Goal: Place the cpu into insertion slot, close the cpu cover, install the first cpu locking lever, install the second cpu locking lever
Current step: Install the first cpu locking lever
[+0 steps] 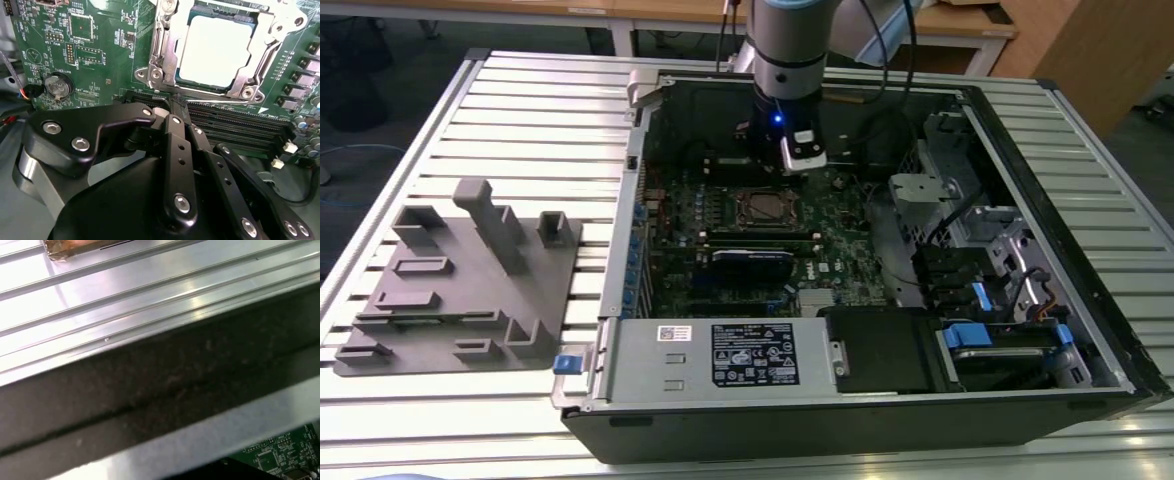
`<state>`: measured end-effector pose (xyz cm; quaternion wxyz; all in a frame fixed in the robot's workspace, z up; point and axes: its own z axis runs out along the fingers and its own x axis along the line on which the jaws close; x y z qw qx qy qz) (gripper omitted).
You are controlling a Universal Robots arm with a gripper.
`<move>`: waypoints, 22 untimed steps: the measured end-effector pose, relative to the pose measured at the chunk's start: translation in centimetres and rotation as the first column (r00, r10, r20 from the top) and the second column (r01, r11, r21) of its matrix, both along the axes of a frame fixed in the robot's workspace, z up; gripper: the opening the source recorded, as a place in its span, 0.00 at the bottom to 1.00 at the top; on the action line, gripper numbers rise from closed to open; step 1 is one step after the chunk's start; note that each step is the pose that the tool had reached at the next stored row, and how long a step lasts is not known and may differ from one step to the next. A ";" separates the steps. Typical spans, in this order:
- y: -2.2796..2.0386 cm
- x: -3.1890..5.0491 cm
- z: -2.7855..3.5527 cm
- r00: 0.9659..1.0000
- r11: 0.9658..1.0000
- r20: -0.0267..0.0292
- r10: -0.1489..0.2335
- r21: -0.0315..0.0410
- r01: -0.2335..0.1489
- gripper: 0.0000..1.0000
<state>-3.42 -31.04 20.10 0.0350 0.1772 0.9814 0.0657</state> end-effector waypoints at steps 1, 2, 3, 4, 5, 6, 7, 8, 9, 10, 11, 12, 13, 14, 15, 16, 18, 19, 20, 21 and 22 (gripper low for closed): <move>0.02 0.00 0.00 1.000 1.000 0.000 -0.003 -0.001 0.003 0.11; 0.03 0.00 0.00 1.000 1.000 0.000 -0.005 -0.002 0.005 0.11; 0.03 -0.02 0.00 1.000 1.000 0.001 -0.006 -0.002 0.006 0.11; 0.05 -0.06 0.00 1.000 1.000 0.001 -0.007 -0.003 0.007 0.11; 0.06 -0.12 0.00 1.000 1.000 0.002 -0.007 -0.005 0.007 0.11; 0.07 -0.19 0.00 1.000 1.000 0.004 -0.007 -0.007 0.007 0.11; 0.09 -0.23 0.00 1.000 1.000 0.006 -0.007 -0.012 0.007 0.11; 0.11 -0.26 -0.01 1.000 1.000 0.008 -0.007 -0.019 0.007 0.11; 0.12 -0.30 0.00 1.000 1.000 0.010 -0.007 -0.029 0.007 0.11; 0.15 -0.33 0.00 1.000 0.999 0.013 -0.007 -0.038 0.007 0.11; 0.17 -0.36 -0.01 1.000 0.999 0.014 -0.007 -0.045 0.007 0.11; 0.19 -0.39 -0.01 1.000 0.999 0.016 -0.006 -0.051 0.007 0.11; 0.21 -0.42 0.00 1.000 0.999 0.018 -0.007 -0.054 0.007 0.11; 0.24 -0.45 0.00 1.000 0.998 0.018 -0.006 -0.055 0.007 0.11; 0.26 -0.47 0.00 1.000 0.998 0.019 -0.006 -0.055 0.007 0.11; 0.30 -0.47 0.00 1.000 0.998 0.019 -0.006 -0.055 0.007 0.11; 0.38 -0.49 0.00 1.000 0.998 0.019 -0.006 -0.055 0.007 0.11; 0.43 -0.49 0.00 1.000 0.998 0.019 -0.006 -0.055 0.007 0.11; 0.47 -0.50 0.00 1.000 0.998 0.019 -0.006 -0.055 0.007 0.11; 0.50 -0.50 0.00 1.000 0.998 0.019 -0.006 -0.055 0.007 0.11; 0.51 -0.50 0.00 1.000 0.998 0.019 -0.006 -0.055 0.007 0.11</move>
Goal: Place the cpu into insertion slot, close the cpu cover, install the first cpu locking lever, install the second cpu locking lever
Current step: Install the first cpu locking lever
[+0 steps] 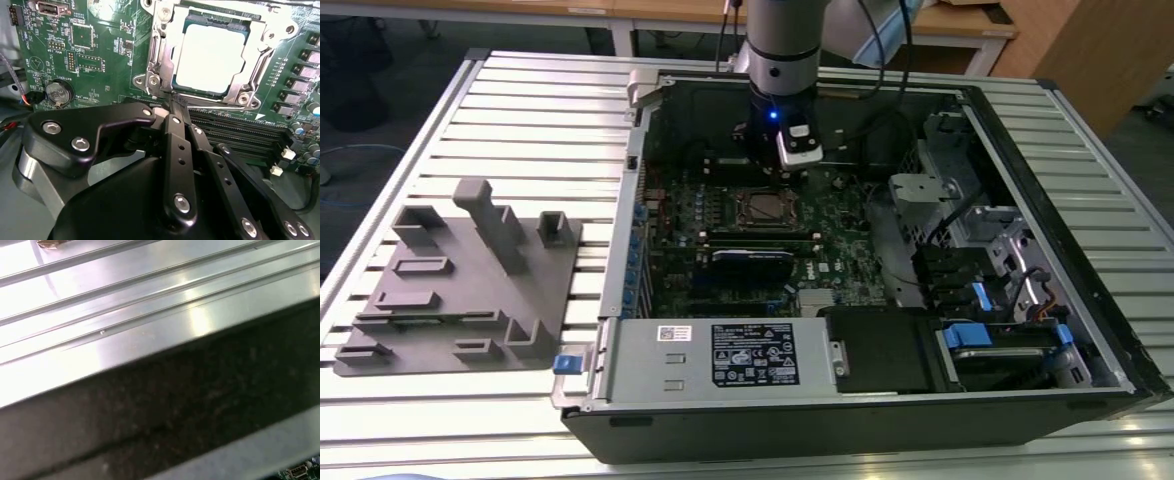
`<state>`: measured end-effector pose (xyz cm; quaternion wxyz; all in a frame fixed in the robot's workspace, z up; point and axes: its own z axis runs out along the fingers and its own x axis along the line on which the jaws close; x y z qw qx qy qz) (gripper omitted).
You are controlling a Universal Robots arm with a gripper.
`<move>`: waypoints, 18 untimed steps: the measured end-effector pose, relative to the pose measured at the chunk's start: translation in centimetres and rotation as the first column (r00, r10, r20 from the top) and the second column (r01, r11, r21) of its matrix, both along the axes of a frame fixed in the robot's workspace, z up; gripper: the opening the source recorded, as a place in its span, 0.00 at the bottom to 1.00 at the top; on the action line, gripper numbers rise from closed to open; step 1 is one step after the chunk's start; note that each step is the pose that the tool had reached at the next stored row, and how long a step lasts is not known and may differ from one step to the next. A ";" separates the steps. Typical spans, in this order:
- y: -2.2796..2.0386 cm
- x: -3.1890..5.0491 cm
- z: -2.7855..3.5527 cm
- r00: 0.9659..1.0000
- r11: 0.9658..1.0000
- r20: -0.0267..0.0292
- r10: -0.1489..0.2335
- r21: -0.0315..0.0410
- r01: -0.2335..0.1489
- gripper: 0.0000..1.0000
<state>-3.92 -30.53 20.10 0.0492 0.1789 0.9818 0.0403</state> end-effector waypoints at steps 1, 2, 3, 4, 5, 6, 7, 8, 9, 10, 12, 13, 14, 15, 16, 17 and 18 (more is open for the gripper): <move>0.01 0.00 0.01 1.000 1.000 0.000 0.000 0.000 0.000 0.11; 0.03 0.00 0.04 1.000 1.000 0.000 0.000 0.000 0.000 0.11; 0.06 0.00 0.08 1.000 1.000 0.000 0.000 0.000 0.000 0.11; 0.09 0.00 0.11 1.000 1.000 0.000 0.000 0.000 0.000 0.11; 0.21 0.00 0.19 1.000 1.000 0.000 -0.001 0.000 0.001 0.11; 0.26 -0.01 0.20 1.000 1.000 0.000 -0.001 0.000 0.001 0.11; 0.30 -0.01 0.20 1.000 1.000 0.000 -0.002 0.000 0.002 0.11; 0.68 -0.05 0.20 1.000 1.000 0.000 -0.008 0.000 0.008 0.11; 0.68 -0.06 0.20 1.000 1.000 0.000 -0.008 0.000 0.008 0.11; 0.68 -0.06 0.20 1.000 1.000 0.001 -0.008 0.000 0.008 0.11; 0.68 -0.08 0.20 1.000 1.000 0.001 -0.008 0.000 0.008 0.11; 0.68 -0.09 0.20 1.000 1.000 0.002 -0.008 0.000 0.008 0.11; 0.68 -0.10 0.19 1.000 1.000 0.005 -0.008 -0.001 0.008 0.11; 0.68 -0.13 0.19 1.000 1.000 0.009 -0.008 -0.002 0.008 0.11; 0.67 -0.18 0.18 1.000 1.000 0.016 -0.008 -0.002 0.008 0.11; 0.67 -0.24 0.17 1.000 1.000 0.021 -0.008 -0.002 0.008 0.11; 0.68 -0.30 0.16 1.000 1.000 0.025 -0.008 -0.002 0.008 0.11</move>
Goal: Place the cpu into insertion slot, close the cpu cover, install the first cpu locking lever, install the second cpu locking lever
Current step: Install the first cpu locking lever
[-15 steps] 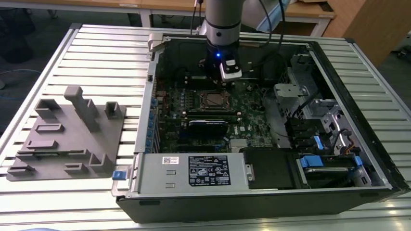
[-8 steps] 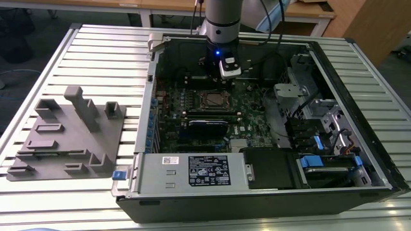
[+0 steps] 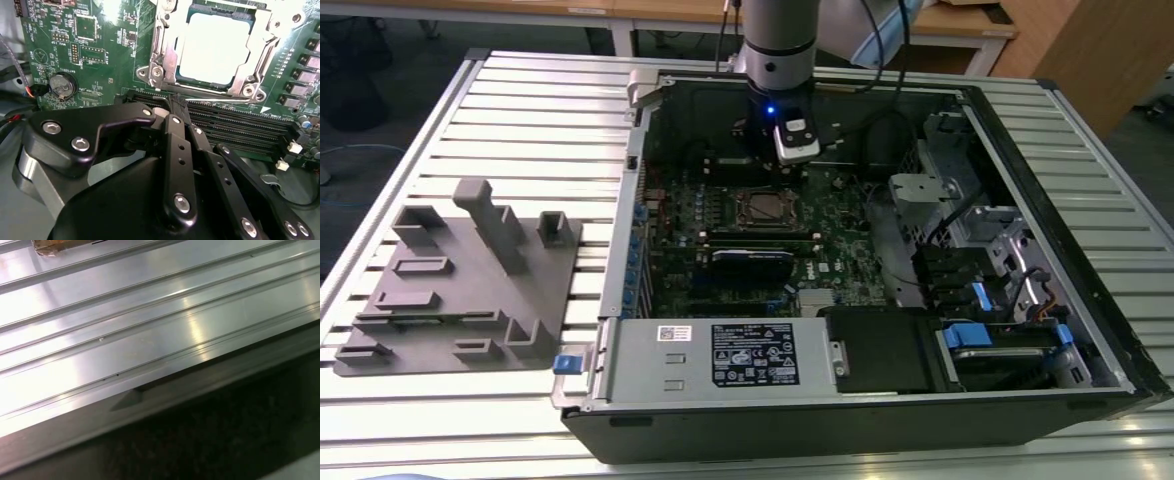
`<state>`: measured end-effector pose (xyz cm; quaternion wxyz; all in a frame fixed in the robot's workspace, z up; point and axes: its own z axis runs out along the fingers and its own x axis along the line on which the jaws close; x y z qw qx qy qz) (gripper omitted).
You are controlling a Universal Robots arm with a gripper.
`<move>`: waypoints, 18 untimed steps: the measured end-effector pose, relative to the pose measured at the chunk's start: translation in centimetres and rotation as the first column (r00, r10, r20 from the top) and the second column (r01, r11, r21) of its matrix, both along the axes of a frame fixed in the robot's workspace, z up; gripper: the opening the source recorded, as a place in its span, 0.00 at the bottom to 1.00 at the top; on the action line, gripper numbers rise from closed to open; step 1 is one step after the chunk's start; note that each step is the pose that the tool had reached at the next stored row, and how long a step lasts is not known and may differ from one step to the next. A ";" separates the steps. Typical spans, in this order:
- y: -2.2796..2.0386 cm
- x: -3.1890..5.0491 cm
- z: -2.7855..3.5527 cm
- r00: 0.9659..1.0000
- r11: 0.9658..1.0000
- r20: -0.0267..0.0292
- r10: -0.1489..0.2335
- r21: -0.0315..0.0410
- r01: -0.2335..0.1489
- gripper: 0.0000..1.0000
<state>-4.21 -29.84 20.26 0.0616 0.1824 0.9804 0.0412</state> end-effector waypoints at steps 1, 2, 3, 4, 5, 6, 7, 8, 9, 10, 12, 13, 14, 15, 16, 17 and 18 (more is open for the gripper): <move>0.01 -0.04 -0.01 1.000 1.000 0.001 0.000 0.000 0.000 0.11; 0.01 -0.05 -0.01 1.000 1.000 0.001 0.000 0.000 0.000 0.11; 0.00 -0.05 -0.01 1.000 1.000 0.001 0.000 0.000 0.000 0.11; 0.00 -0.05 0.00 1.000 1.000 0.001 0.000 0.000 0.000 0.11; 0.00 -0.06 -0.01 1.000 1.000 0.001 0.000 0.000 0.000 0.11; 0.00 -0.06 -0.01 1.000 1.000 0.001 0.000 0.000 0.000 0.11; 0.00 -0.06 0.00 1.000 1.000 0.001 -0.001 0.000 0.001 0.11; 0.00 -0.06 -0.01 1.000 1.000 0.001 -0.005 0.000 0.005 0.11; 0.00 -0.06 -0.03 1.000 1.000 0.001 -0.016 0.000 0.016 0.11; 0.00 -0.06 -0.03 1.000 1.000 0.001 -0.026 0.000 0.026 0.11; 0.00 -0.08 -0.03 1.000 1.000 0.001 -0.029 0.000 0.029 0.11; 0.00 -0.09 -0.03 1.000 1.000 0.001 -0.030 0.000 0.030 0.11; 0.00 -0.11 -0.03 1.000 1.000 0.001 -0.030 0.000 0.030 0.11; 0.01 -0.13 -0.04 1.000 1.000 0.001 -0.030 0.000 0.030 0.11; 0.02 -0.16 -0.04 1.000 1.000 0.001 -0.030 0.000 0.030 0.11; 0.03 -0.17 -0.04 1.000 1.000 0.001 -0.030 0.000 0.030 0.11; 0.03 -0.18 -0.04 1.000 1.000 0.001 -0.030 0.000 0.030 0.11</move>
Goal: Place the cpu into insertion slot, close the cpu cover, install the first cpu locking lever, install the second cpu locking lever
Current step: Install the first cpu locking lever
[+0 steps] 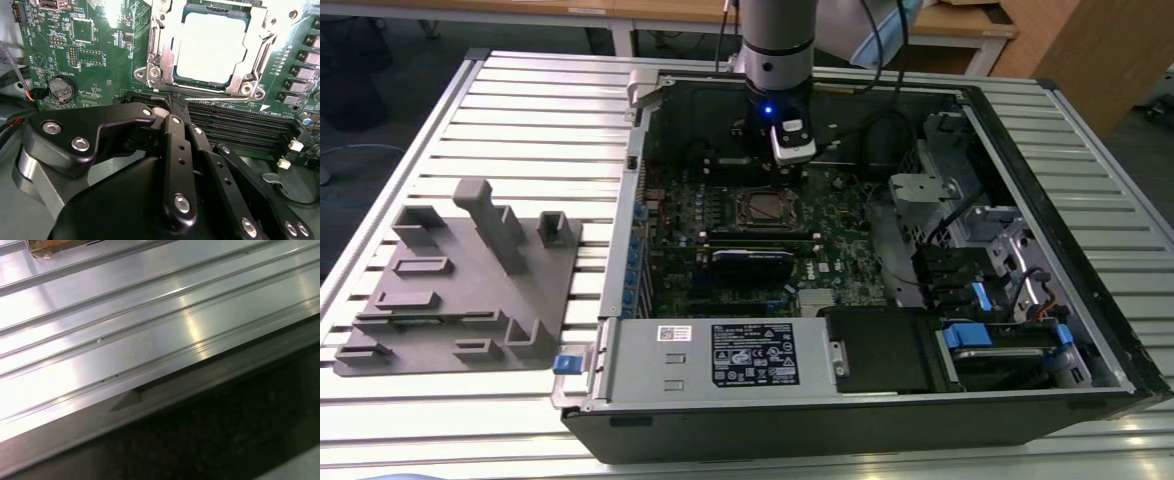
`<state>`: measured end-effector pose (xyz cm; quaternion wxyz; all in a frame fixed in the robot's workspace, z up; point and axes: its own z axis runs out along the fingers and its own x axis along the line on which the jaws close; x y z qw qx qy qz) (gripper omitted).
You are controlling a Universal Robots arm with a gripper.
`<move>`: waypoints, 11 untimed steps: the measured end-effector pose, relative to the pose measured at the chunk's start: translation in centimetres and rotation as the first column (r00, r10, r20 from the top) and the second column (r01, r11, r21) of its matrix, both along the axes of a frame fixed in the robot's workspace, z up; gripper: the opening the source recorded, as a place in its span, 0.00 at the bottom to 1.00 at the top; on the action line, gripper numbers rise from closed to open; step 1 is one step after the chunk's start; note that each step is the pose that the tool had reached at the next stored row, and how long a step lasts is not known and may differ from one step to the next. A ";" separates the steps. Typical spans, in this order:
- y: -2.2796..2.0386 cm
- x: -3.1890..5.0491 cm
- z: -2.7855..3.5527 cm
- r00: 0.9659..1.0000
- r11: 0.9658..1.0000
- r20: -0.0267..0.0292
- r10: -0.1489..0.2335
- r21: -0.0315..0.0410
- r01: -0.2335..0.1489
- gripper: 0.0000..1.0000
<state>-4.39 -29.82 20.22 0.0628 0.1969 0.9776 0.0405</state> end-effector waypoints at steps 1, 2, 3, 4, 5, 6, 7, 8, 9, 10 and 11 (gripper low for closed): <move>0.00 -0.01 0.00 1.000 1.000 0.000 0.000 0.000 0.000 0.11; 0.01 -0.03 0.00 1.000 1.000 0.000 0.000 0.000 0.000 0.11; 0.01 -0.08 -0.01 1.000 1.000 0.000 0.000 0.000 0.000 0.11; 0.01 -0.13 -0.03 1.000 1.000 0.002 0.000 0.000 0.000 0.11; 0.01 -0.18 -0.05 1.000 1.000 0.003 0.000 0.000 0.000 0.11; 0.01 -0.24 -0.08 1.000 1.000 0.005 0.000 0.000 0.000 0.11; 0.01 -0.29 -0.11 1.000 1.000 0.007 0.000 0.000 0.000 0.11; 0.01 -0.32 -0.16 1.000 1.000 0.010 0.000 0.000 0.000 0.11; 0.01 -0.33 -0.20 1.000 1.000 0.012 0.000 0.000 0.000 0.11; 0.01 -0.34 -0.23 1.000 1.000 0.014 0.000 0.000 0.000 0.11; 0.01 -0.33 -0.26 1.000 1.000 0.016 0.000 0.000 0.000 0.11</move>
